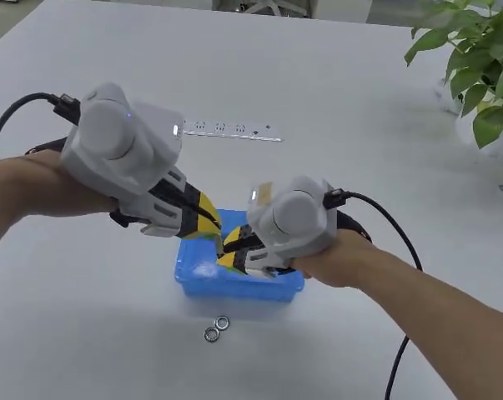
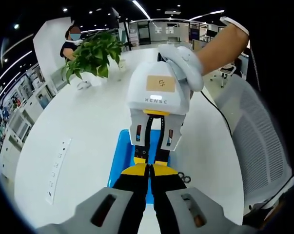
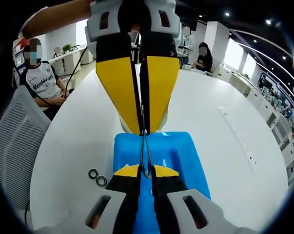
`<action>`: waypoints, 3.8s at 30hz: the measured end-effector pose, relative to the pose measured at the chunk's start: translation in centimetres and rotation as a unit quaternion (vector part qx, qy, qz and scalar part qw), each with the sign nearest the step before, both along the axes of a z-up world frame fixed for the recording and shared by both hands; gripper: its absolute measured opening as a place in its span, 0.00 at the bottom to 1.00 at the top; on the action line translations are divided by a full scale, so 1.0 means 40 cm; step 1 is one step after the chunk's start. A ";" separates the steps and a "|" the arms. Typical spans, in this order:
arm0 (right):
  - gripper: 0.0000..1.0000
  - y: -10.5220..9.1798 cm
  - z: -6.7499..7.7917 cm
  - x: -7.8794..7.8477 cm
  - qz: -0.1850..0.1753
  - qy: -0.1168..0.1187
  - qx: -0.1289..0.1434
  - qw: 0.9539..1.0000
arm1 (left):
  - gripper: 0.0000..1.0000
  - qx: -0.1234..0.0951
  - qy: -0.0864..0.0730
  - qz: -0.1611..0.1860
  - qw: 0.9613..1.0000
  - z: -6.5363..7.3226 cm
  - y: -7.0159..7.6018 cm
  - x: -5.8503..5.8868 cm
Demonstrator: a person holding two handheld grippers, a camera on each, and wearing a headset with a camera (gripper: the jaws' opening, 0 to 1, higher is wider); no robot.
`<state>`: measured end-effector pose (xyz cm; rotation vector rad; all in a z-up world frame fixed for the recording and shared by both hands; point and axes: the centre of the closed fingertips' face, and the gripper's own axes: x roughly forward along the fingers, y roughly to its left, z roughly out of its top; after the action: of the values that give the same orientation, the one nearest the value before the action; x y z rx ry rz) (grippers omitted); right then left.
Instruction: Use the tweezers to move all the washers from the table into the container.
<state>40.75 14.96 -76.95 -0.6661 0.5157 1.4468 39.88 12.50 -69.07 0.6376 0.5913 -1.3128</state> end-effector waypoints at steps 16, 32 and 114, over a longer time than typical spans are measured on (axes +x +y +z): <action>0.10 0.009 -0.033 0.015 0.004 0.007 -0.001 1.000 | 0.05 0.004 0.008 0.002 1.000 -0.033 0.004 0.018; 0.10 0.009 -0.039 0.019 0.004 0.009 -0.003 1.000 | 0.05 0.000 0.011 0.002 1.000 -0.039 0.003 0.025; 0.11 -0.025 0.091 -0.157 0.017 -0.032 0.018 0.999 | 0.04 0.009 -0.018 -0.028 0.999 0.085 -0.022 -0.163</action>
<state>34.48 13.97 -73.32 -0.6935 0.4301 1.4581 33.36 11.64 -65.67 0.6946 0.5598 -1.3476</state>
